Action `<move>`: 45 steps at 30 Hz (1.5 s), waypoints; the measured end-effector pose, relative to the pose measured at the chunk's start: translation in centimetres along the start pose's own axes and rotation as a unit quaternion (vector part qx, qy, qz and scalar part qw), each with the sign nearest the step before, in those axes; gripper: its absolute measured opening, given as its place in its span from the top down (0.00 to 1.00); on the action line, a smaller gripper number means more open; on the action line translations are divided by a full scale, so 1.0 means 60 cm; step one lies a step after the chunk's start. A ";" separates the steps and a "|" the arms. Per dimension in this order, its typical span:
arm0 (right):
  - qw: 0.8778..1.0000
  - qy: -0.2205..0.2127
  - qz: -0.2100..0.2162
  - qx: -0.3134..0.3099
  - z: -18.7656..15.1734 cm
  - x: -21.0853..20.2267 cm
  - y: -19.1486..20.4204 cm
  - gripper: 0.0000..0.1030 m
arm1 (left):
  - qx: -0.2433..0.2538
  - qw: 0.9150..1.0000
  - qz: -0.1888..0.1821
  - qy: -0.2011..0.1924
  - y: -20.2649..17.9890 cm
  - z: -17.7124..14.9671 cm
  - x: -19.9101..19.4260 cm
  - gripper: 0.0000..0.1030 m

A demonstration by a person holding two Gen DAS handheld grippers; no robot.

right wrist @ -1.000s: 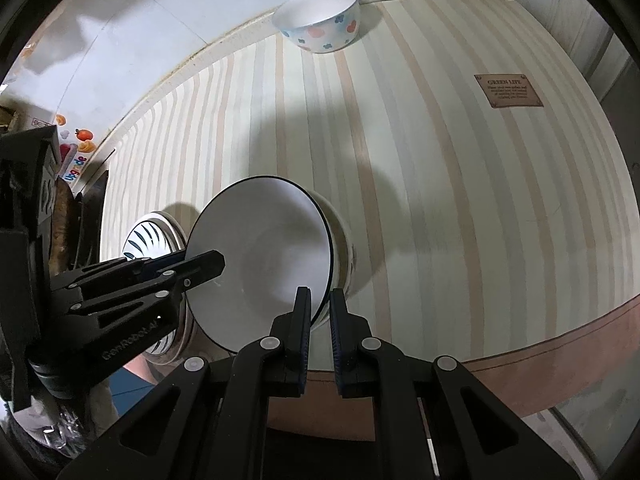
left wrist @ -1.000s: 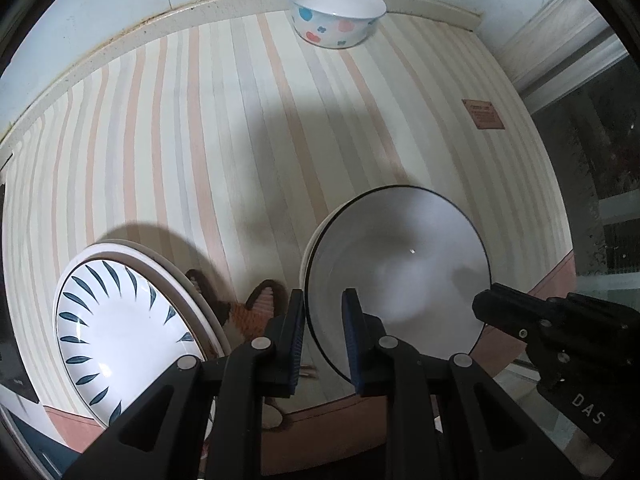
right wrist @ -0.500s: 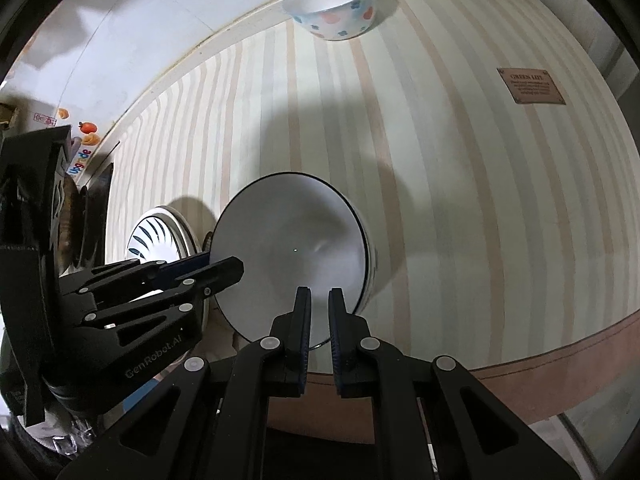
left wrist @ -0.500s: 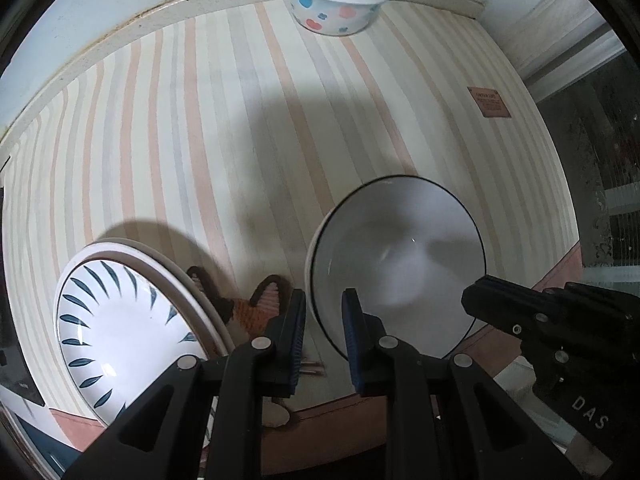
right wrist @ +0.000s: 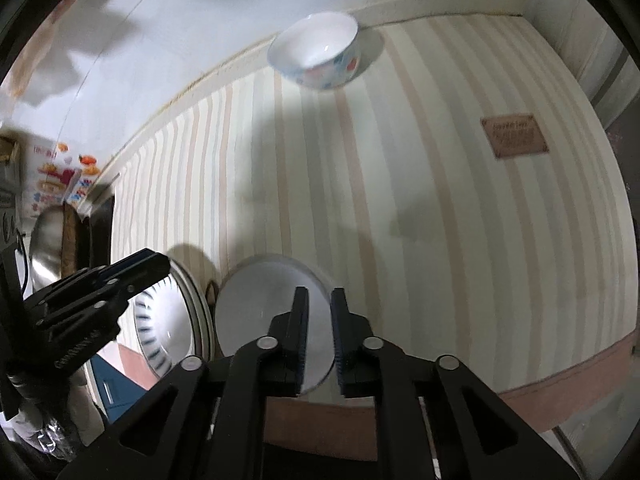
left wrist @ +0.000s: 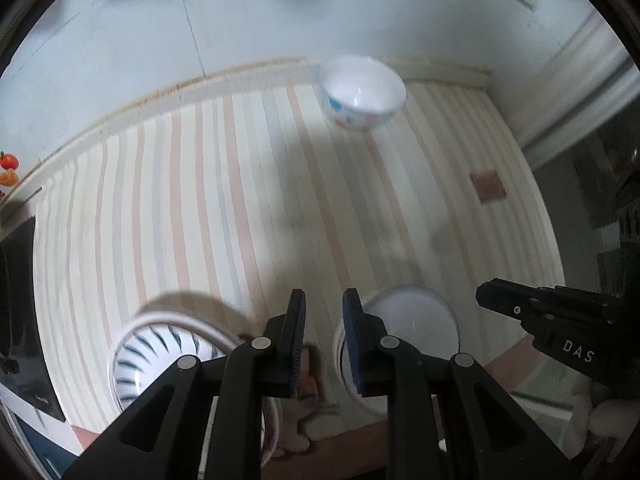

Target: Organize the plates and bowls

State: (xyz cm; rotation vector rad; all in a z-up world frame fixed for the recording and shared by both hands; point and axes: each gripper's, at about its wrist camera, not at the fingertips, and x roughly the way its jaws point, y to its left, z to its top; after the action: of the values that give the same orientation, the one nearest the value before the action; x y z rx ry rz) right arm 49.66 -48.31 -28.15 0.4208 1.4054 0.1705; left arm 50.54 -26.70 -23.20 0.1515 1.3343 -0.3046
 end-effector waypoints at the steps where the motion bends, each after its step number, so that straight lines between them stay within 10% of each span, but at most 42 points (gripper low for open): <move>1: 1.000 -0.003 0.000 0.002 0.013 -0.004 -0.004 0.77 | -0.006 1.000 -0.002 -0.003 0.002 0.018 0.001 0.81; 7: 0.999 -0.037 0.000 0.017 0.127 -0.017 -0.030 0.58 | -0.052 0.998 -0.024 -0.009 0.016 0.117 0.040 0.73; 22: 0.998 -0.037 -0.010 0.042 0.379 0.099 -0.073 0.56 | -0.103 0.992 -0.052 0.046 0.028 0.294 0.208 0.73; 30: 0.999 -0.015 -0.009 0.042 0.425 0.164 -0.079 0.59 | -0.087 0.992 -0.041 0.085 0.009 0.312 0.274 0.73; 34: 0.999 -0.005 -0.003 0.040 0.433 0.188 -0.079 0.88 | -0.078 0.993 -0.037 0.083 -0.003 0.315 0.285 0.82; 45: 1.000 -0.009 -0.006 0.023 0.410 0.179 -0.055 0.89 | -0.072 0.995 -0.028 0.062 -0.010 0.289 0.231 0.82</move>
State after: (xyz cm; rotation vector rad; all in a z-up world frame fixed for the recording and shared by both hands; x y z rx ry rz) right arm 75.06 -52.01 -36.66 0.4510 1.3958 0.1256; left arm 69.31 -33.96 -32.60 0.0112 1.4798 -0.2487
